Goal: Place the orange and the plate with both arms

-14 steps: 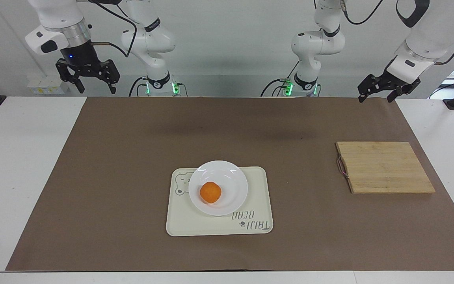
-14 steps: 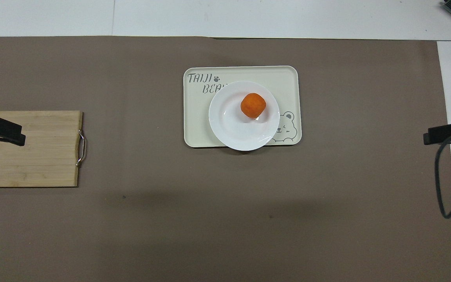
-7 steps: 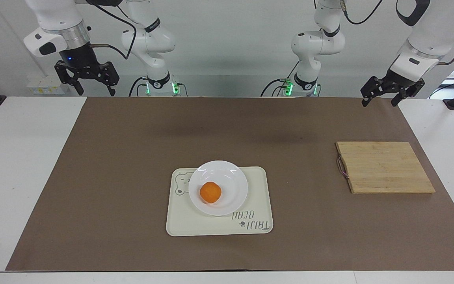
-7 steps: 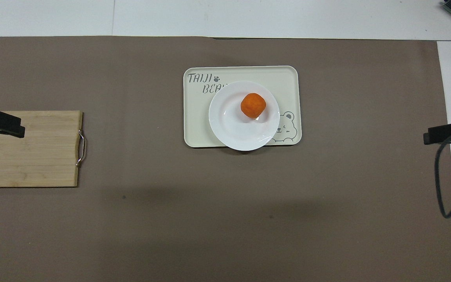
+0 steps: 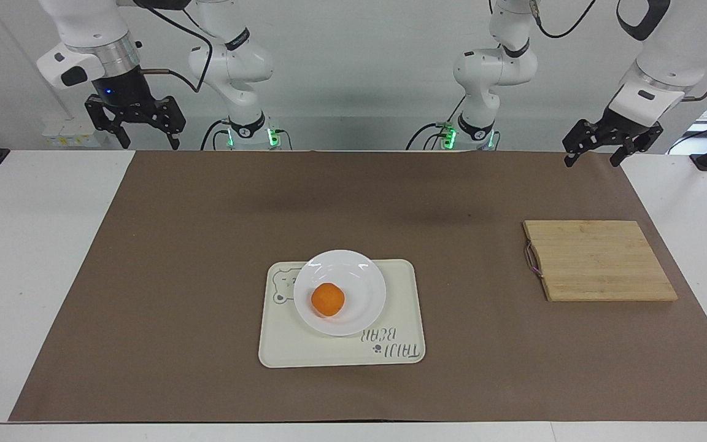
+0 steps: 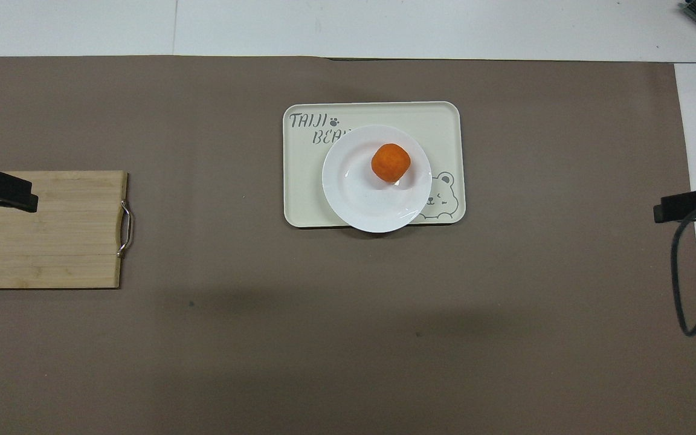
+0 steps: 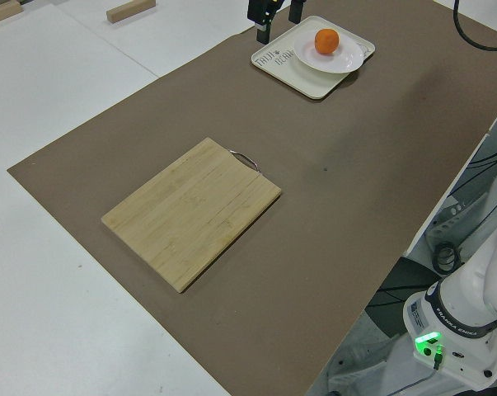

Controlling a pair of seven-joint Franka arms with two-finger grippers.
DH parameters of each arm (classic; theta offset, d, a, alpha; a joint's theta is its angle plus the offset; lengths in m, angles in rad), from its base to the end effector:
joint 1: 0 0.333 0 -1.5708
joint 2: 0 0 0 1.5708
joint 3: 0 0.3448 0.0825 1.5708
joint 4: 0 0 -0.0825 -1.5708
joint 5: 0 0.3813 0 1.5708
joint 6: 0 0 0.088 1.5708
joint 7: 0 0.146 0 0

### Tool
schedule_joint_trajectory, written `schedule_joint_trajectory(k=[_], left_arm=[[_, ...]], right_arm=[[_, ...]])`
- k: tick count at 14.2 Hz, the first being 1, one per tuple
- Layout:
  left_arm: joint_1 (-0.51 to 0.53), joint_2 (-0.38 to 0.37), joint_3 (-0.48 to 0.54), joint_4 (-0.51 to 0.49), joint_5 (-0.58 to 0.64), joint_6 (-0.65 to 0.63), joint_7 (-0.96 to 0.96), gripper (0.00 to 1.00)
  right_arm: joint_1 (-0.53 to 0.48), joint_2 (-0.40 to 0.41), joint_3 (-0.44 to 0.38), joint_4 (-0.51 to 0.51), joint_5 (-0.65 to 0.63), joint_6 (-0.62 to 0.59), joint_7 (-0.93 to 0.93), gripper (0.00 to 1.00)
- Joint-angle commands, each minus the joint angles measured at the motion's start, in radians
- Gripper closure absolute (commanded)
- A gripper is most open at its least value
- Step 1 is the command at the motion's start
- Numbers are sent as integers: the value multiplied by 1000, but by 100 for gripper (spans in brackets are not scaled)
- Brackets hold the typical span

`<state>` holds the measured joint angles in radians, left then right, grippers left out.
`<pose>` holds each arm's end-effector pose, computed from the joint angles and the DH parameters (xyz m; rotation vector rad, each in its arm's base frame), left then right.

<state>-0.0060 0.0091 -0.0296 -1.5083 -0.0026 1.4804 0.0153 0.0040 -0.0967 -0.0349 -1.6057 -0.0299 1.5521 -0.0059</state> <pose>0.5442 -0.0197 0.6306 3.1376 -0.0802 -0.0581 0.5181 -0.0214 0.6480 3.1133 -0.0406 0.0662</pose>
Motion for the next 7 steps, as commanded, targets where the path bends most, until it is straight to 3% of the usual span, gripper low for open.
schedule_joint_trajectory(k=[1, 7], left_arm=[[4, -23, -1, -29, 10, 23, -5, 0], [3, -23, -1, -29, 10, 23, -3, 0]], right_arm=[[-2, 6, 3, 10, -21, 2, 20, 0], [45, 9, -46, 10, -25, 3, 18, 0]])
